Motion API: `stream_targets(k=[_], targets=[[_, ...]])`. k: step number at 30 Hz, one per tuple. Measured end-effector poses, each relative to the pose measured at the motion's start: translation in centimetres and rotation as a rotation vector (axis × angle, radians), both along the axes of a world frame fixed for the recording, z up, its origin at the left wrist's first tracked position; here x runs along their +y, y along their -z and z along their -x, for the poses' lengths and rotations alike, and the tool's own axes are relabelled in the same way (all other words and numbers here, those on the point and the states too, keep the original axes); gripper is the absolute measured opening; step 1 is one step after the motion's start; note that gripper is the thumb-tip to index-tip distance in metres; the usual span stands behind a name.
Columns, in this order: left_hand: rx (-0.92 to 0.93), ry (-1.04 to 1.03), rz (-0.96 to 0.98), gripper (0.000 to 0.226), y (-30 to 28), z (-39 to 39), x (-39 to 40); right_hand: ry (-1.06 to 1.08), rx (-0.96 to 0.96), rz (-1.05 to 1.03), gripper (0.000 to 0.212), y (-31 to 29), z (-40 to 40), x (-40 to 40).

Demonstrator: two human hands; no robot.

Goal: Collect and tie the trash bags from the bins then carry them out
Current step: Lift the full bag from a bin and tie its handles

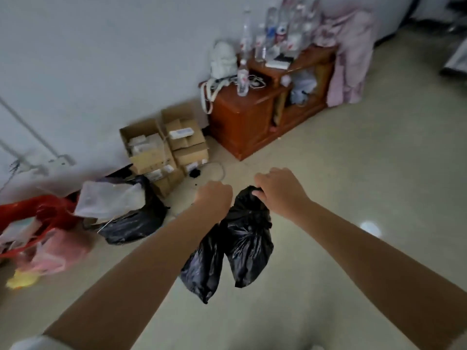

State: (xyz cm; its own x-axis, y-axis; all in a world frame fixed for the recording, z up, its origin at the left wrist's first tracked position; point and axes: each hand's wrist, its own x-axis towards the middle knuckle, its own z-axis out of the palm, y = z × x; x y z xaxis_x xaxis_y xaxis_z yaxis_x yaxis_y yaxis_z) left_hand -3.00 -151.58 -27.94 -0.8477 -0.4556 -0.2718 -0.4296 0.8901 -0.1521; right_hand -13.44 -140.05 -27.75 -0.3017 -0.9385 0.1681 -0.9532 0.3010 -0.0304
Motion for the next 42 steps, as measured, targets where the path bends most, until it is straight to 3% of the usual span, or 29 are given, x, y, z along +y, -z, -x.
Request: stream_targets(k=[4,11,17,22,25,29,33,37,42], targets=[[0.055,0.246,0.102,0.026,-1.1,10.7,7.7,0.215,0.015,0.039,0.024,-1.5,8.2,10.1],[0.169,0.528,0.064,0.034,-2.3,27.6,24.3,0.48,0.03,0.118,0.026,-3.7,21.8,29.9],[0.277,0.594,0.013,0.035,-3.7,41.1,39.6,0.668,0.078,0.076,0.026,-5.1,32.1,45.8],[0.366,0.832,0.056,0.006,-4.9,51.7,53.0,0.895,0.085,-0.038,0.02,-5.5,40.5,59.4],[0.249,0.88,-0.052,0.016,-4.1,59.0,60.8,0.982,0.087,-0.09,0.022,-5.8,45.9,67.2],[0.317,0.976,-0.1,0.036,-4.4,68.8,70.8,1.081,0.079,-0.16,0.021,-6.5,54.1,76.5],[0.302,1.06,-0.154,0.017,-5.0,77.8,79.8,1.171,0.055,-0.153,0.023,-6.9,62.3,84.7],[0.287,1.082,-0.167,0.043,-4.8,86.7,88.6,1.239,0.024,-0.107,0.02,-6.7,70.2,92.8],[0.261,1.104,-0.191,0.047,-3.0,97.8,100.2,1.266,0.019,-0.074,0.022,-5.1,80.6,104.5]])
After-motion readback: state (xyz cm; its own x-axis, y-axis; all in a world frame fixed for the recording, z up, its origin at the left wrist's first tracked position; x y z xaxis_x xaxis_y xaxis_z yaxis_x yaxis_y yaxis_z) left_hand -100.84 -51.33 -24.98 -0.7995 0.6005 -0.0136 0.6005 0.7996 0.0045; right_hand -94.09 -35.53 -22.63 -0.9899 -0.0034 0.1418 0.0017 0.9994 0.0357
